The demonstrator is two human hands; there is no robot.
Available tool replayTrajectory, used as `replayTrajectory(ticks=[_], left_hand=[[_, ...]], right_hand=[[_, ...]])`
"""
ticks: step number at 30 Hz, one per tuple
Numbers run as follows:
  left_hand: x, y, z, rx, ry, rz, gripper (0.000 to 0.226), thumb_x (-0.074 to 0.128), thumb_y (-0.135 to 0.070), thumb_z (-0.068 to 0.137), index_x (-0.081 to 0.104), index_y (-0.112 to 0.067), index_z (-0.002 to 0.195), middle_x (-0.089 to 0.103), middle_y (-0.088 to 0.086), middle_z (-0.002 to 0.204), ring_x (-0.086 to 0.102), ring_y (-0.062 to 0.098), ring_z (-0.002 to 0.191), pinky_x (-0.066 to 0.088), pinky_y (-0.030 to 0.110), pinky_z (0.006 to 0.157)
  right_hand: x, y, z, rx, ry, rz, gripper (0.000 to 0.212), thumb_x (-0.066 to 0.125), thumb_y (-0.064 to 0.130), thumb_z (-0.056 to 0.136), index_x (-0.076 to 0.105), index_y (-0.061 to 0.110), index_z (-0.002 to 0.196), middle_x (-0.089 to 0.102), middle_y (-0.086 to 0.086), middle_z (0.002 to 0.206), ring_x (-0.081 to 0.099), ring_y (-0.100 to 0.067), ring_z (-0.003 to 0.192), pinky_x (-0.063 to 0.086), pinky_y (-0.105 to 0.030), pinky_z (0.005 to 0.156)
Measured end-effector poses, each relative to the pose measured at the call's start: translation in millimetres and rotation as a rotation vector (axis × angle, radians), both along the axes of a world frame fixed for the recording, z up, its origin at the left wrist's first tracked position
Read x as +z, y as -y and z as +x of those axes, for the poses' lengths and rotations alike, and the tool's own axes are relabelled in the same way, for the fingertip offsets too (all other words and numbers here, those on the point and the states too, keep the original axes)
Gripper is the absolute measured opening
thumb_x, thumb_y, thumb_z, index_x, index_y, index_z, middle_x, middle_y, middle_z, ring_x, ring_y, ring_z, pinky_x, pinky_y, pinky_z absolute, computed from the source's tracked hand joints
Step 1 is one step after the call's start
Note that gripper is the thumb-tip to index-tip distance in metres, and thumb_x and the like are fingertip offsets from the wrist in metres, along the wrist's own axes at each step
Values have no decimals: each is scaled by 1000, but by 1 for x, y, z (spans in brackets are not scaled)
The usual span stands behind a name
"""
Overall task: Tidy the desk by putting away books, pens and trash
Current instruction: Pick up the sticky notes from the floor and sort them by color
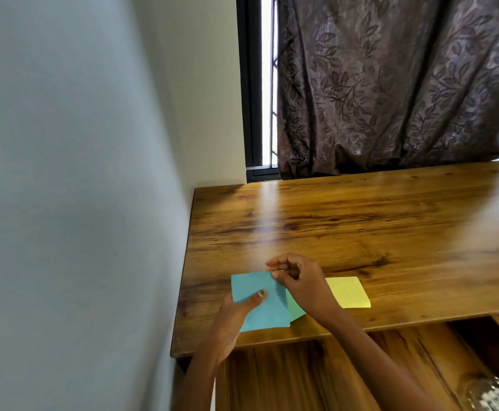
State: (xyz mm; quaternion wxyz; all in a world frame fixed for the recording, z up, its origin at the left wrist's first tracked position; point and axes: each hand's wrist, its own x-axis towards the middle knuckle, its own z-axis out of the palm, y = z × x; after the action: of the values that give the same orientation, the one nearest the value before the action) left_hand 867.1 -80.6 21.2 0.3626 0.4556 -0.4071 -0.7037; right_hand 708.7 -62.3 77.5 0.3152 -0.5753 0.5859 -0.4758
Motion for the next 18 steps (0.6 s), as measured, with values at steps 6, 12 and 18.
replayTrajectory(ticks=[6, 12, 18], left_hand=[[-17, 5, 31, 270, -51, 120, 23, 68, -10, 82, 60, -13, 103, 70, 13, 97, 68, 25, 89, 58, 41, 74], [-18, 6, 30, 303, 16, 91, 17, 65, -17, 87, 57, -20, 102, 67, 7, 98, 65, 23, 91, 54, 40, 79], [-19, 6, 26, 289, 11, 111, 12, 62, -17, 89, 58, -19, 100, 69, 8, 95, 66, 24, 87, 55, 40, 78]], right_hand=[[-26, -3, -8, -4, -583, 207, 45, 60, 36, 88, 50, 20, 129, 51, 3, 134, 46, -10, 121, 37, -17, 96], [-57, -18, -1, 68, -820, 409, 81, 58, 49, 84, 17, 19, 147, 16, -3, 156, 12, -23, 145, 20, -38, 117], [-37, -16, -1, -171, -621, 303, 40, 52, 26, 92, 50, 17, 131, 62, -4, 122, 59, -14, 104, 51, -25, 85]])
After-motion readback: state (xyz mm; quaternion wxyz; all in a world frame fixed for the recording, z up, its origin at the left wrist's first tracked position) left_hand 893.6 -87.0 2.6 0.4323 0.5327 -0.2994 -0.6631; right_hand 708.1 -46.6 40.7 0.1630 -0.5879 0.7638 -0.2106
